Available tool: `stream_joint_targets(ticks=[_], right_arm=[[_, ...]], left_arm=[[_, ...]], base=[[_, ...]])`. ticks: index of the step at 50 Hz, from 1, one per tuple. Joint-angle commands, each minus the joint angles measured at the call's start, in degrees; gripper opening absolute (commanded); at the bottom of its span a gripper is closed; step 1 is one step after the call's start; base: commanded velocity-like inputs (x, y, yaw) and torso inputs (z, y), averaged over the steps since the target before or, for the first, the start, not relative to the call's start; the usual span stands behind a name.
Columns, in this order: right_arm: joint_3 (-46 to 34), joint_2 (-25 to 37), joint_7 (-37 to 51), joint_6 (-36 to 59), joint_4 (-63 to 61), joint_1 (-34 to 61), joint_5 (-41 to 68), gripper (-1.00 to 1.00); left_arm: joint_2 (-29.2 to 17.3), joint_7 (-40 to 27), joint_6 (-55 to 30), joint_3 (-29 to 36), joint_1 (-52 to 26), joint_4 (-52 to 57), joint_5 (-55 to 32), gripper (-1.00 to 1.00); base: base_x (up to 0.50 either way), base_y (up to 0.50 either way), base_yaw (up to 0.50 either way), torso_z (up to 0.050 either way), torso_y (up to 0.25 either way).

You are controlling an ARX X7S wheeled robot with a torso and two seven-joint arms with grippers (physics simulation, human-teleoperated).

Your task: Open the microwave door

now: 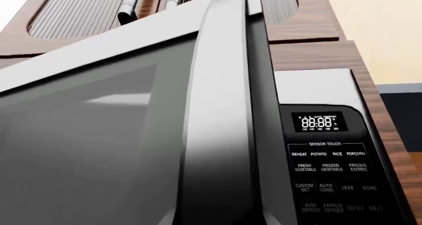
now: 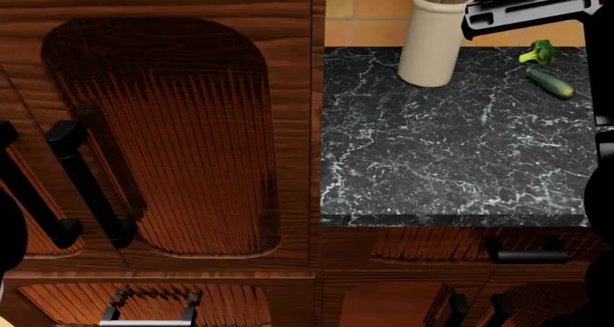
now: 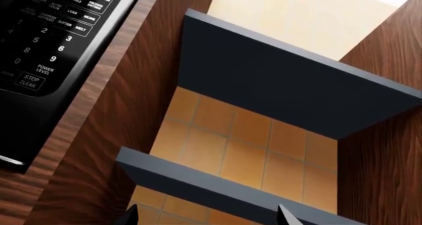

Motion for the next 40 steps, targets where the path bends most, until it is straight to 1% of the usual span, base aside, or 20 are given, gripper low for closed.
stream_joint_targets(ticks=[1,8,22,36,37,40], right_arm=[[-0.15,0.17,0.2,-0.04,-0.02,0.13,0.11,1.0],[-0.21,0.26,0.3,-0.06,-0.01,0.14,0.19,1.0],[-0.28,0.43,0.45,-0.1,0.0,0.16,0.42,1.0],[-0.42,0.68,0.53,-0.18,0.02,0.17,0.66,1.0],[-0.41,0.67,0.54,-0.15,0.02,0.18,0.69,1.0],[-0.4,0.68,0.59,-0.13,0.01,0.19,0.75,1.0]], left_arm=[[0.22,0.77,-5.97,-2.93,2.36,5.87,-9.07,-1.0],[0.32,0.12,-8.8,-5.46,1.84,7.95,-11.45,-1.0],[1.45,-1.78,-15.42,-10.33,-2.75,11.31,-16.95,-1.0],[0.56,-2.2,-14.19,-10.35,-2.78,11.16,-17.43,-1.0],[0.49,-2.21,-13.99,-10.27,-2.69,11.14,-17.38,1.0],[0.33,-2.34,-13.81,-10.28,-2.76,11.02,-17.53,1.0]], base=[[0.0,0.0,0.0,0.0,0.0],[0.0,0.0,0.0,0.0,0.0],[0.0,0.0,0.0,0.0,0.0],[0.0,0.0,0.0,0.0,0.0],[0.0,0.0,0.0,0.0,0.0],[0.0,0.0,0.0,0.0,0.0]])
